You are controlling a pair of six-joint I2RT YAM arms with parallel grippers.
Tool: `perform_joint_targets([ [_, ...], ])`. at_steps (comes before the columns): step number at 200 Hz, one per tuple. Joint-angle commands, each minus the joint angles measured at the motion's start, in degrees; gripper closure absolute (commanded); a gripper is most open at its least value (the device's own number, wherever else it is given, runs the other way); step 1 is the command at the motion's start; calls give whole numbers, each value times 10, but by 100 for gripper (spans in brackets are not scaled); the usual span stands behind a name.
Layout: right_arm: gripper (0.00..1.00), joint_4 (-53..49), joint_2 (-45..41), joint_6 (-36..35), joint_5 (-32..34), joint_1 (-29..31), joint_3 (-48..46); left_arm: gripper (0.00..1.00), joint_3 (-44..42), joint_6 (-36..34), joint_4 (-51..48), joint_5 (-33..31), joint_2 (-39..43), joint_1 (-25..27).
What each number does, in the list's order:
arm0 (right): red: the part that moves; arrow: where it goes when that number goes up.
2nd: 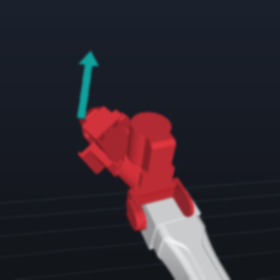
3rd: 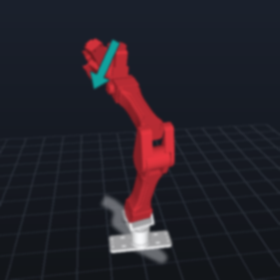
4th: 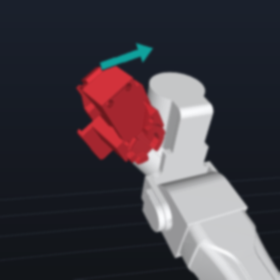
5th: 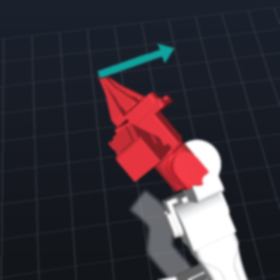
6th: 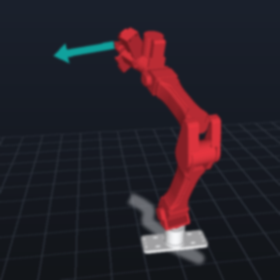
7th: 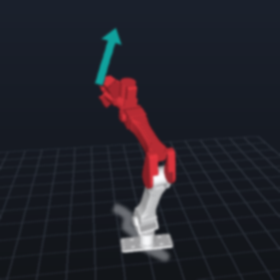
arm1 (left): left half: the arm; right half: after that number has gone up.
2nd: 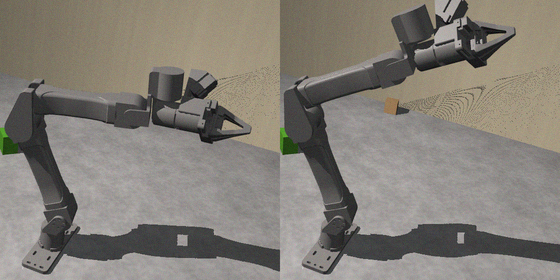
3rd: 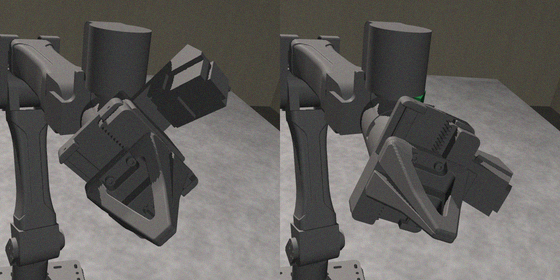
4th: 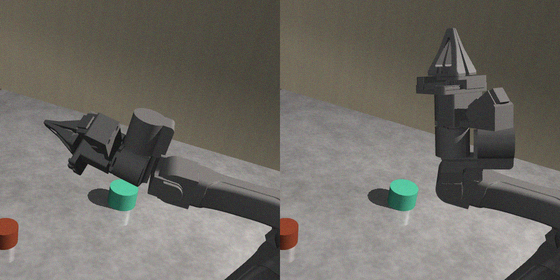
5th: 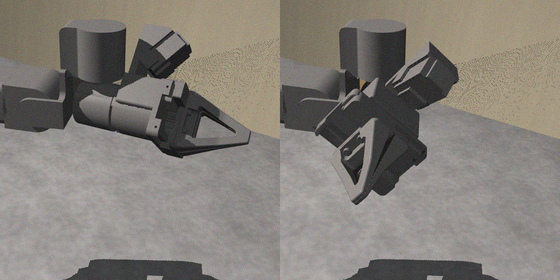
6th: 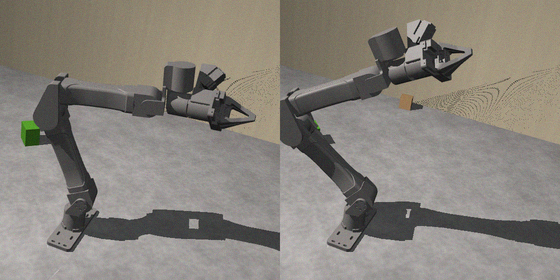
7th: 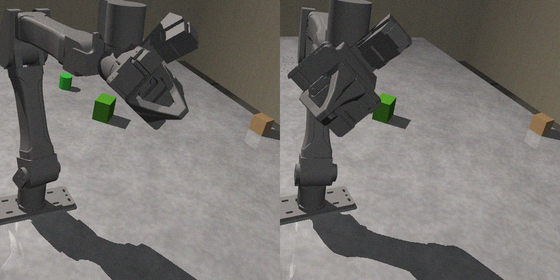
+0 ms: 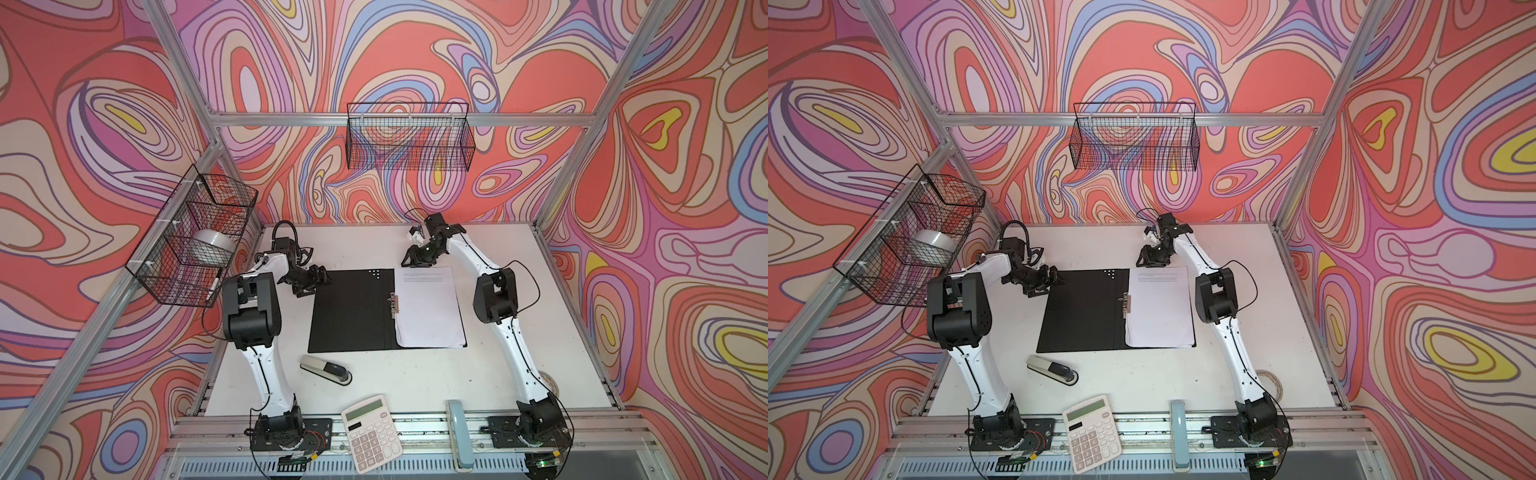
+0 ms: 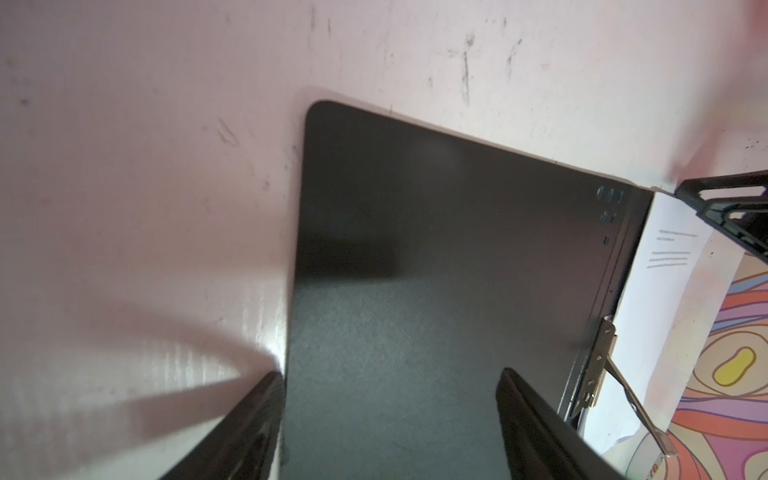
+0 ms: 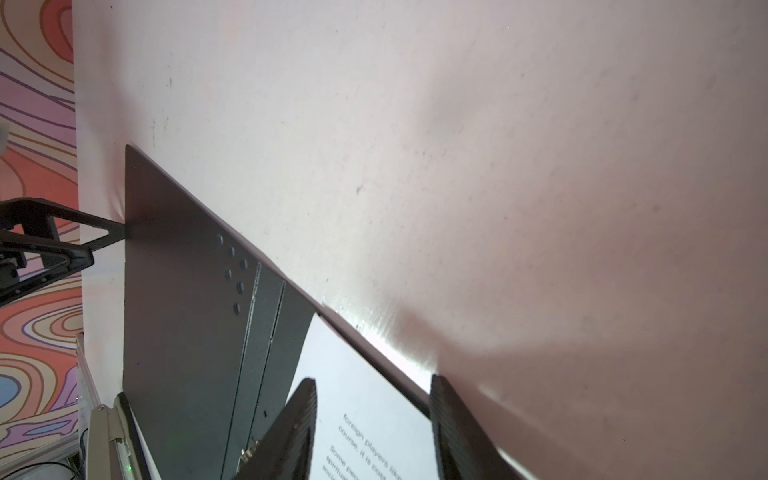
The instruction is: Put the files into the folder
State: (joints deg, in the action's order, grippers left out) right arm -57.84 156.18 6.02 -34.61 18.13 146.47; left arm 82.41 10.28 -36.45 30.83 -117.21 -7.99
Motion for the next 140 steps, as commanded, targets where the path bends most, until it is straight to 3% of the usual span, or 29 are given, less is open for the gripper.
perform_joint_targets([
  [1, 54, -18, 5, -9, -9, 3, 12, 19, -3, 4, -18, -2, -23, -2],
  [101, 54, -7, 7, -5, -16, 3, 18, 19, -1, 7, -19, 0, -24, -3],
  [140, 52, 49, -48, 27, 30, 3, 18, 19, -1, 13, -19, 4, 29, -3],
])
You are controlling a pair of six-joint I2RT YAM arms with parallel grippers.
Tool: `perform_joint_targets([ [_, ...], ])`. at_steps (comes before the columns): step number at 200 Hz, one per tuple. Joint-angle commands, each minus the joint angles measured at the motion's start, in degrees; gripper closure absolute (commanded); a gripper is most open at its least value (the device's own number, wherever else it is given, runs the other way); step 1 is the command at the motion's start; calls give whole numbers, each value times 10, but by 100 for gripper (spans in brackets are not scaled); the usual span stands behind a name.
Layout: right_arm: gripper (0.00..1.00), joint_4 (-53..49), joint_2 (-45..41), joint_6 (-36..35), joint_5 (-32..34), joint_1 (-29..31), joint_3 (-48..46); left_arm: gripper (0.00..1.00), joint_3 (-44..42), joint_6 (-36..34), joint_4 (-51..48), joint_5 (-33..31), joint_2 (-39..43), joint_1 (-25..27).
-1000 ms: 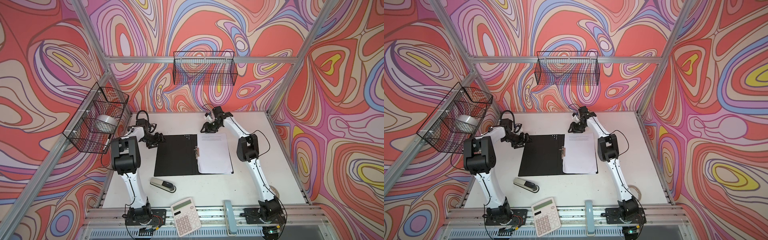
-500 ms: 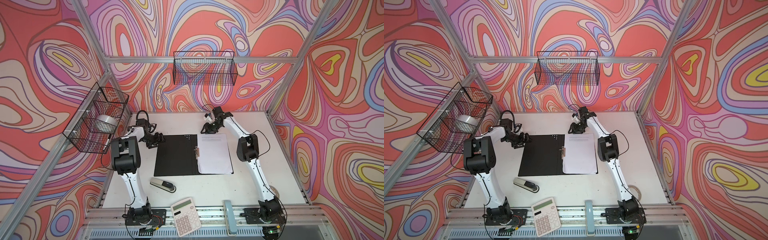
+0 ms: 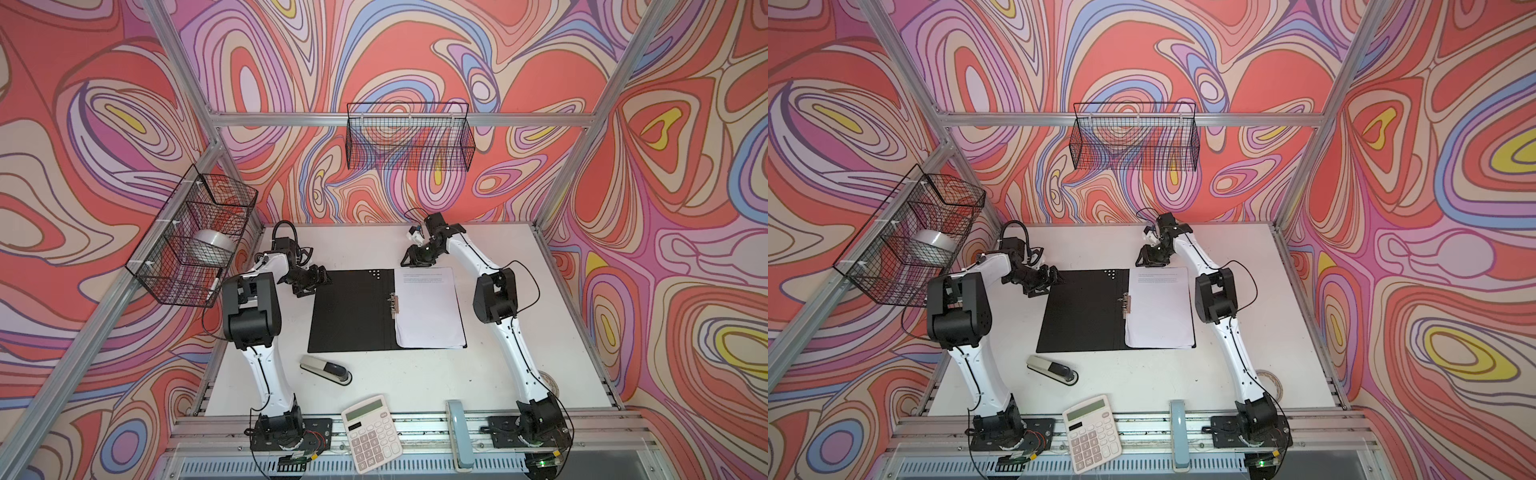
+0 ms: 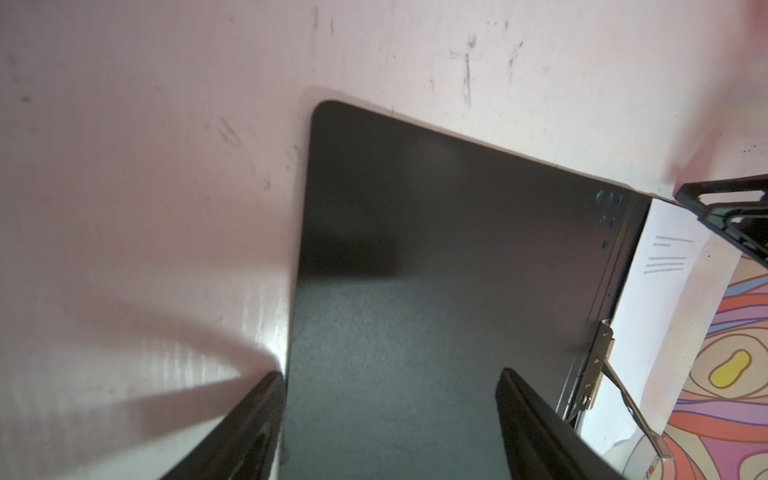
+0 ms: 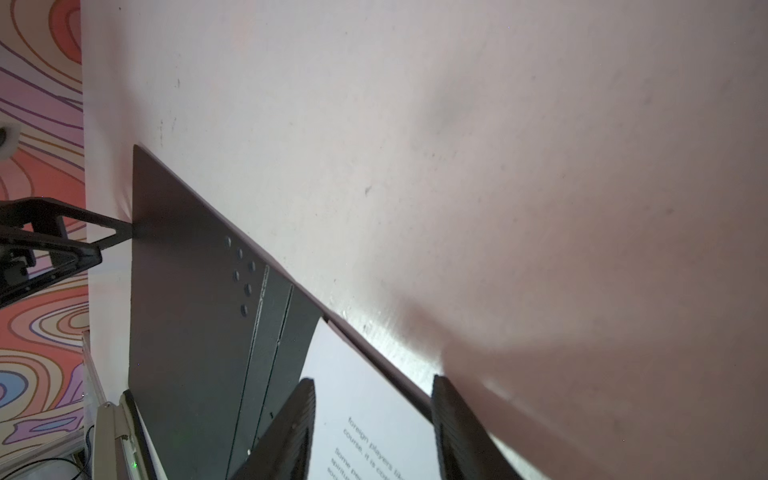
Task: Put the files into the folder
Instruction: 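Bring the right gripper over the clip while left gripper moves toward it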
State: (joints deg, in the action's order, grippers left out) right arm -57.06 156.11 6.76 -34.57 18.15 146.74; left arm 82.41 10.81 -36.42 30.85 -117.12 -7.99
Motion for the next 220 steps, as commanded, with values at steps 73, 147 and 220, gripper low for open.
perform_joint_targets([
  [73, 57, 58, -297, 120, 90, 12, -158, 20, 25, -18, -60, 89, 156, 97],
  [147, 61, 45, -594, 220, 136, 49, -516, 24, 22, 28, -32, 99, 93, 236],
  [220, 63, -101, -414, 217, 316, 253, -331, 27, -74, -75, -101, -86, 191, 160],
])
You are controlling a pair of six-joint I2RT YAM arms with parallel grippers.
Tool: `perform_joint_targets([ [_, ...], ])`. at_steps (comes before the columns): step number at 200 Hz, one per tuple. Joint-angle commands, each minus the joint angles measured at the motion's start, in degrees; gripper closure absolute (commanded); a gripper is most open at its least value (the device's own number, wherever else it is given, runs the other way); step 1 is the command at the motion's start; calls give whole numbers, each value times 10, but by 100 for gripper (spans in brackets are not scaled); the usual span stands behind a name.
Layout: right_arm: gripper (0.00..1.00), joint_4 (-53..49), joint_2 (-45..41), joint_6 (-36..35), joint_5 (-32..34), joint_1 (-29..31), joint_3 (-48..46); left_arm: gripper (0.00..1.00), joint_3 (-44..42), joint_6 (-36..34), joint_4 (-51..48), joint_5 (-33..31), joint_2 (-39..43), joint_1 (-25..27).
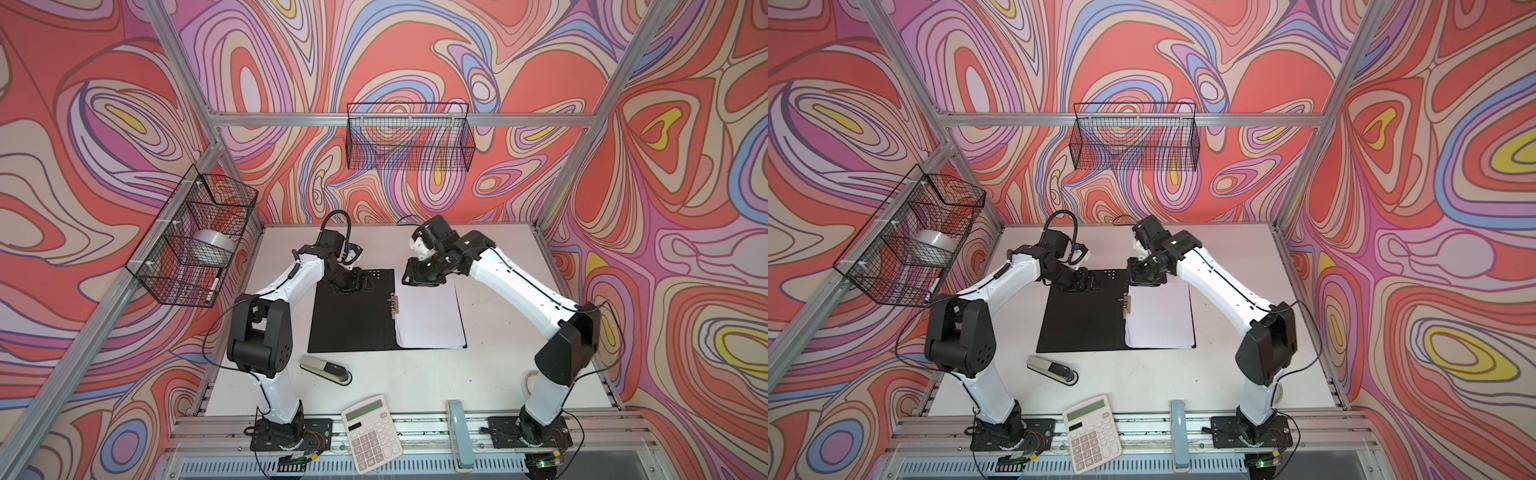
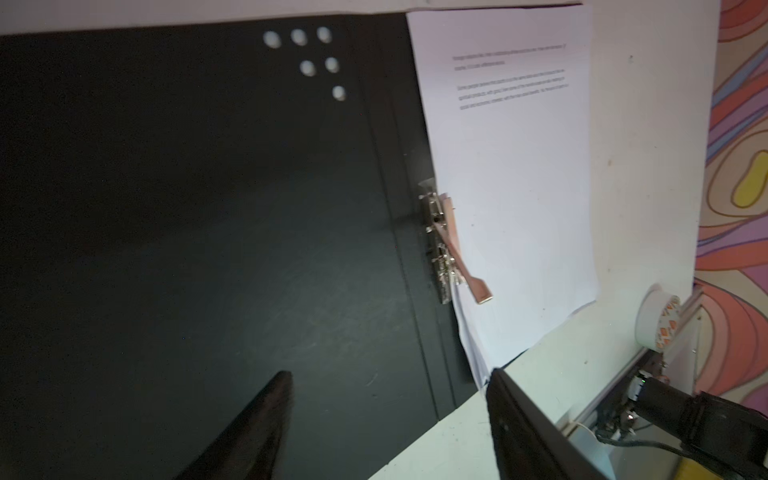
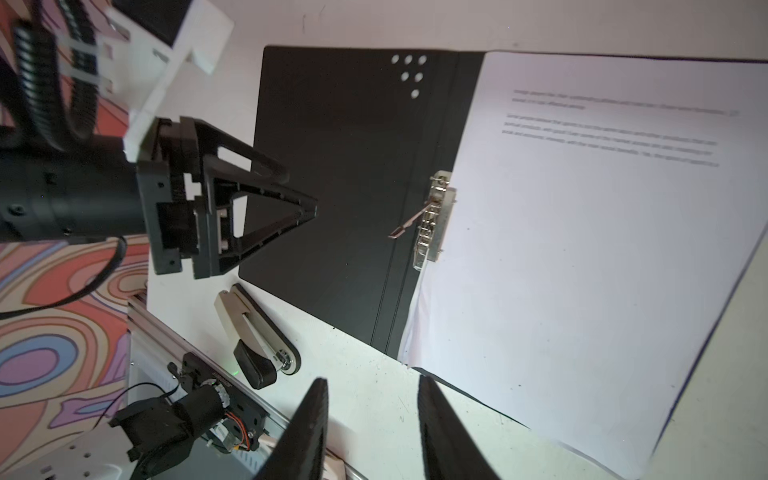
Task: Put the files into the folder
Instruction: 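Bring the right gripper over the clip while left gripper moves toward it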
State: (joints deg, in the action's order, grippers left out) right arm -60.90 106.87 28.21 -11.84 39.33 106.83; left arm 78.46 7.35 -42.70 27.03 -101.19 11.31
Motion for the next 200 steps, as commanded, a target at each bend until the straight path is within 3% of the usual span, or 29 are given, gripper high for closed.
perform_joint_targets([
  [1, 63, -65, 82, 3, 91, 42, 74, 27, -35, -42, -38, -47, 32, -34],
  [50, 70, -124, 229, -10, 138, 68, 219, 32, -80, -90, -42, -9, 22, -67],
  [135, 77, -115, 260, -9, 166, 68, 208, 35, -102, -109, -33, 30, -4, -70],
  [200, 81, -127, 303, -18, 166, 68, 258, 35, -105, -112, -27, 29, -18, -74],
])
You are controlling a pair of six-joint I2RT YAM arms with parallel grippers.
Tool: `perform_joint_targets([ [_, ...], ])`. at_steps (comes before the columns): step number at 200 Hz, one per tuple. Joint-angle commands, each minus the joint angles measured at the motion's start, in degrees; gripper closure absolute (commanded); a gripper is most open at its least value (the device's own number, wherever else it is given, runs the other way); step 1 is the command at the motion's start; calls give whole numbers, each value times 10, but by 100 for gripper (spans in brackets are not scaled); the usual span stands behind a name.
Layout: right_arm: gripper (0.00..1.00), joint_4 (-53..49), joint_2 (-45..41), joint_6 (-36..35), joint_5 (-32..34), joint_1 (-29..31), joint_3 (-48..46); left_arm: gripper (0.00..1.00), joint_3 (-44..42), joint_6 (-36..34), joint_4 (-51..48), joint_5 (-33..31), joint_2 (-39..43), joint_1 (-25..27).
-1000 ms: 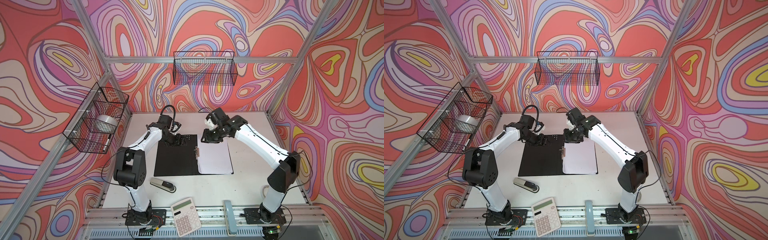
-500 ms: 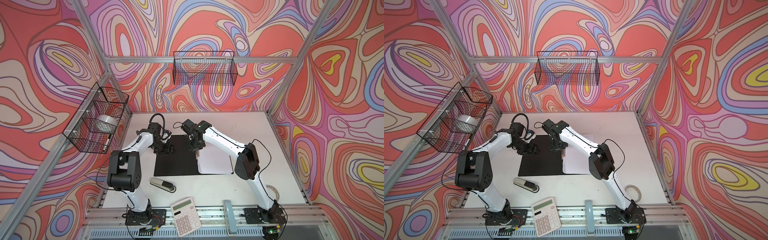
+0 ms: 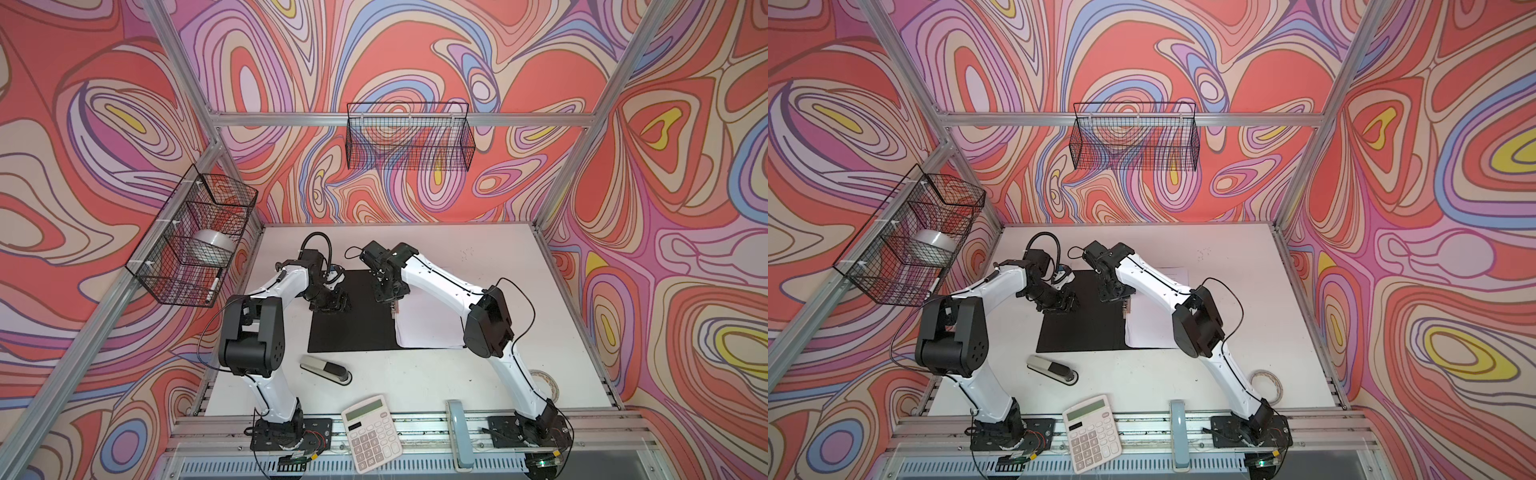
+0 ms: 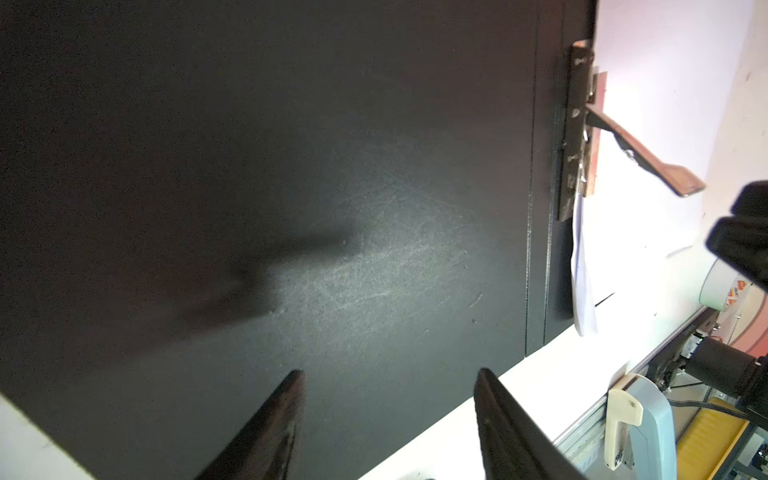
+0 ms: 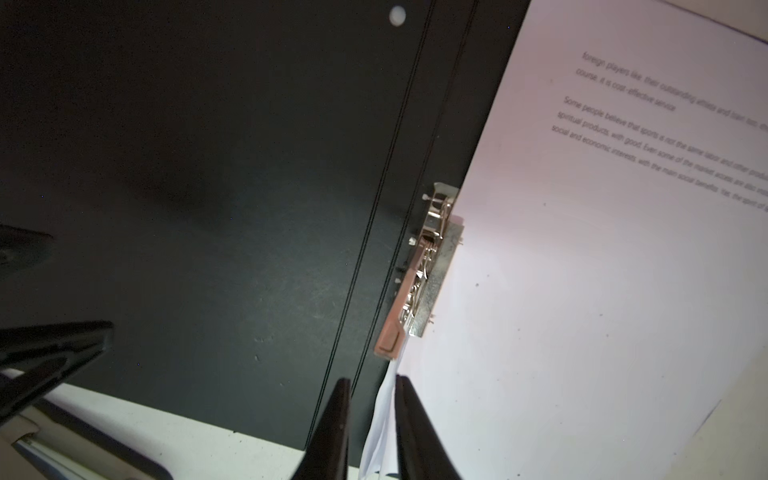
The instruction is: Put the files into the folder
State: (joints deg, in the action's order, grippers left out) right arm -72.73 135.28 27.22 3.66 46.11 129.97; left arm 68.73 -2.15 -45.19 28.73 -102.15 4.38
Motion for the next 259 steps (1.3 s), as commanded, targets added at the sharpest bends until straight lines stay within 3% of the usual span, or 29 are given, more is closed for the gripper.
perform_joint_targets([
  [1, 81, -9, 20, -8, 11, 0, 27, 35, -7, -17, -2, 12, -9, -4],
  [123, 85, -49, 23, -23, 38, -6, 30, 35, -7, -15, -2, 23, -22, -13],
  [259, 90, -47, 17, -24, 23, -7, -9, 35, -6, -12, -3, 30, -29, -23],
])
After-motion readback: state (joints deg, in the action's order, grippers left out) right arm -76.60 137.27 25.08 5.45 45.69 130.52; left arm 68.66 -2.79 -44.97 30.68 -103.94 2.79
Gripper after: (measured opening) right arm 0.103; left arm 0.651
